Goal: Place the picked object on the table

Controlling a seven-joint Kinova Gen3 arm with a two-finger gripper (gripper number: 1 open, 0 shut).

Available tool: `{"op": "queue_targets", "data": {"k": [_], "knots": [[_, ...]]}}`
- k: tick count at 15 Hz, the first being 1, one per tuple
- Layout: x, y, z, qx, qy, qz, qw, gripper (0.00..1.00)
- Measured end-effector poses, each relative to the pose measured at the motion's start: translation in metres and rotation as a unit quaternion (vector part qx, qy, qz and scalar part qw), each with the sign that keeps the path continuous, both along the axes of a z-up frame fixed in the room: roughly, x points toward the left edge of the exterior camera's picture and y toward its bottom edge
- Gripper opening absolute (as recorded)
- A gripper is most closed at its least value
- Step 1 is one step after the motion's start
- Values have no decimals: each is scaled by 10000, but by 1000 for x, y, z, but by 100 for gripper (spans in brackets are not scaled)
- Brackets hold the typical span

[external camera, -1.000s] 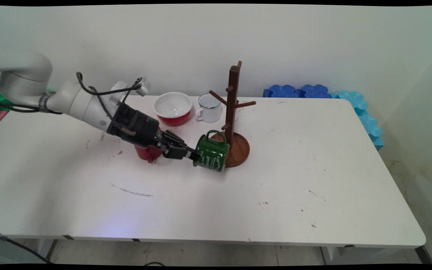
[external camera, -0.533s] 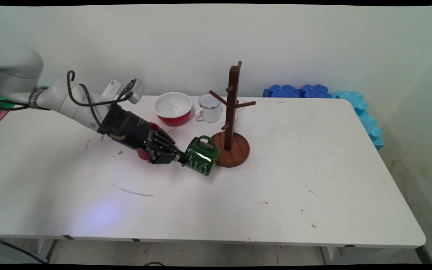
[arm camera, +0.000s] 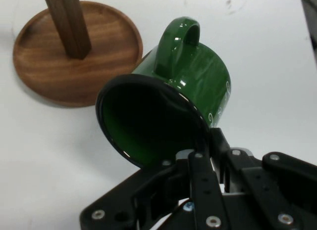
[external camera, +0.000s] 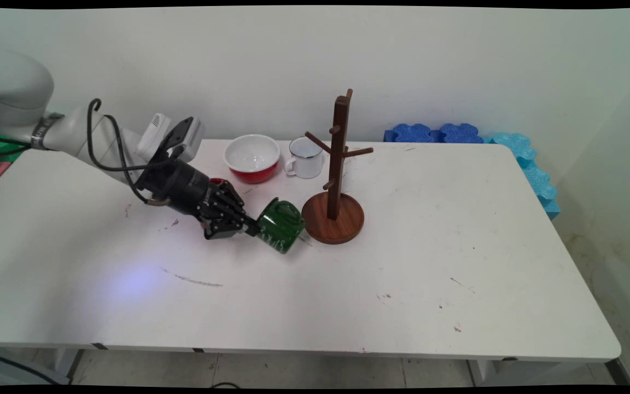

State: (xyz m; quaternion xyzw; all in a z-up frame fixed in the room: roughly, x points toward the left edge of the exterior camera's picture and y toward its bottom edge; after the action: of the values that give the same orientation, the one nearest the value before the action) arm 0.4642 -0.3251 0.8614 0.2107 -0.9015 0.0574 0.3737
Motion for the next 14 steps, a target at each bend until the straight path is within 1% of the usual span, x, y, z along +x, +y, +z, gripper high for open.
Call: {"op": "queue_targets", "data": {"k": [2,5,7,9,11,14], "knots": [[4,2,2,-175,-218,-160,9995,0],[10,5,5,-410,-532,-389,9970,0],[15,8,7,-578,-772,-574,9937,0],[19,10,7,-756,-1003,-769,9891,0],[20,10,8,-885,-1146,-900,9854,0],[19,9,10,-1129,-1365,-1108,9779,0]]}}
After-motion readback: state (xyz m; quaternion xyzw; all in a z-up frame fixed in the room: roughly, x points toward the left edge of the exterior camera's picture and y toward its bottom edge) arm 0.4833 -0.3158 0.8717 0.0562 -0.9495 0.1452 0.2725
